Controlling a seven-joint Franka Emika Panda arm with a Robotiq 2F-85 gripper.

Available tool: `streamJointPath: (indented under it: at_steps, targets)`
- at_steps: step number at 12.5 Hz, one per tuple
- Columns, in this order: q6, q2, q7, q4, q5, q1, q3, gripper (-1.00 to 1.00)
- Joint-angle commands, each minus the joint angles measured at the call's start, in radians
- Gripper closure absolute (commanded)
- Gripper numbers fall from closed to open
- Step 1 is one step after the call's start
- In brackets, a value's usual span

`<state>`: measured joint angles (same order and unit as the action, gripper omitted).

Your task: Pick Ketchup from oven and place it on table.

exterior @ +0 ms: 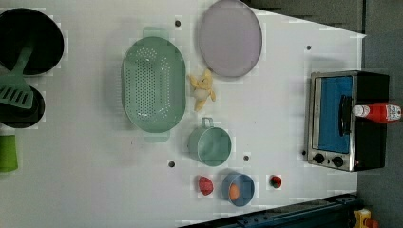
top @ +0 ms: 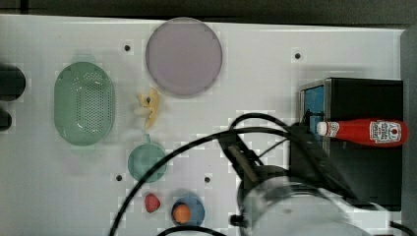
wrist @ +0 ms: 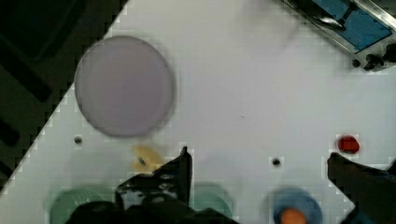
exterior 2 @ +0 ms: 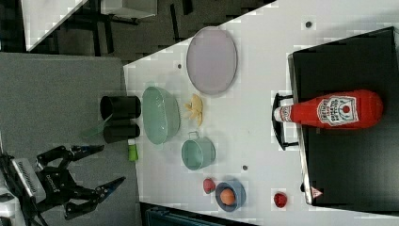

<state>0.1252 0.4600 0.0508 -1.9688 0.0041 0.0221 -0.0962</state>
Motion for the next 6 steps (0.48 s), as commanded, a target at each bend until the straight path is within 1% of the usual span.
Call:
streamJointPath:
  at_steps: [1,6]
  targets:
    - [0.062,-0.1,-0.036,-0.042,0.001,0.029,-0.092,-1.0]
    - [0.104,-0.226,-0.044,-0.035,0.001,0.045,-0.265,-1.0]
